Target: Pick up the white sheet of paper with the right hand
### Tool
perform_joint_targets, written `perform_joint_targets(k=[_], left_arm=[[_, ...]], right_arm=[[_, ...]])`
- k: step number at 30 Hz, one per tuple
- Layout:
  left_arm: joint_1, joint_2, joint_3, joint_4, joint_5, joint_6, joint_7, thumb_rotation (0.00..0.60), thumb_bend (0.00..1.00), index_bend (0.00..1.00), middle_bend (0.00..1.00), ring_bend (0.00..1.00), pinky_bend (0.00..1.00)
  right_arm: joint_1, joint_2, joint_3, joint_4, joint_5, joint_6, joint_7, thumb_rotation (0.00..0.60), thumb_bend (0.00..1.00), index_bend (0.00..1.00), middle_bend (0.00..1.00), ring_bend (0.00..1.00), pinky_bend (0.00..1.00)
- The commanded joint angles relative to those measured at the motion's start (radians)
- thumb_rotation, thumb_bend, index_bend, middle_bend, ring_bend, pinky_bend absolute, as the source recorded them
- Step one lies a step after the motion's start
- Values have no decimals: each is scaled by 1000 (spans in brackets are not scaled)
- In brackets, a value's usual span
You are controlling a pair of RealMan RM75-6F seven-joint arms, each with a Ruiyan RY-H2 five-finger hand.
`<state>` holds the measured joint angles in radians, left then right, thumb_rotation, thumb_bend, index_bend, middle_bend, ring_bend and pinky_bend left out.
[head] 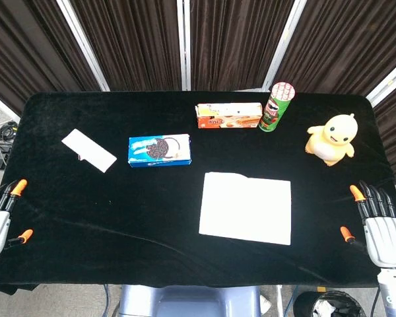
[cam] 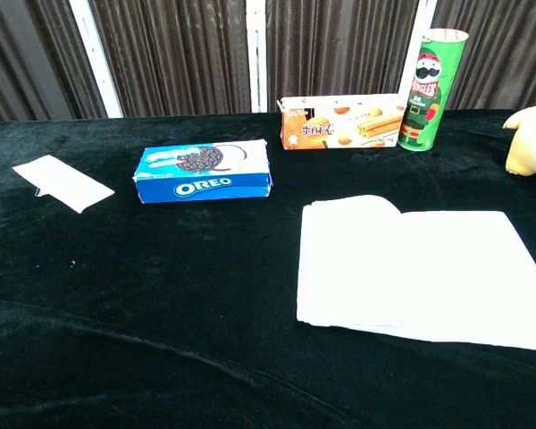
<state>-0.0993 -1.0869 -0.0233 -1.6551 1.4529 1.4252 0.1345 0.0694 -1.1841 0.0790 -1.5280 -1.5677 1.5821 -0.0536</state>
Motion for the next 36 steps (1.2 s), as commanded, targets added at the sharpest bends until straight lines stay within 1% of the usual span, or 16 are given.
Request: perform_joint_targets(k=[1,15,22,25,30,33,36], left_arm=[[-1,2,0,0,-1,-2,-4,600,181,0,0,0,0],[3,11,-5,1,-5,7,-22,600,182,0,0,0,0],[13,13,1,-10,5,24,-19,600,182,0,0,0,0],[17,14,-1,-10,3,30,-21,600,183,0,0,0,0],[12,13,-7,-9,-3,26,-21,600,184,0,0,0,0],[9,10,-9,-7,-3,24,-17,600,184,0,0,0,0],[7,7,-11,-5,-11,16,-10,600,184,0,0,0,0]], right_arm=[[1,-1,-1,1,1,-4,0,600,137,0,0,0,0],[8,-2,-1,3,10,-27,21,600,136,0,0,0,0],[33,-8,12,-12,23,-61,35,600,136,0,0,0,0],[68,-12,26,-57,30,-105,7,600,136,0,0,0,0],[135,-23,58,-178,65,-193,-77,600,135,0,0,0,0],[170,-42,70,-244,92,-240,-127,600,136,0,0,0,0],[204,-79,71,-320,126,-293,-174,600,136,0,0,0,0]])
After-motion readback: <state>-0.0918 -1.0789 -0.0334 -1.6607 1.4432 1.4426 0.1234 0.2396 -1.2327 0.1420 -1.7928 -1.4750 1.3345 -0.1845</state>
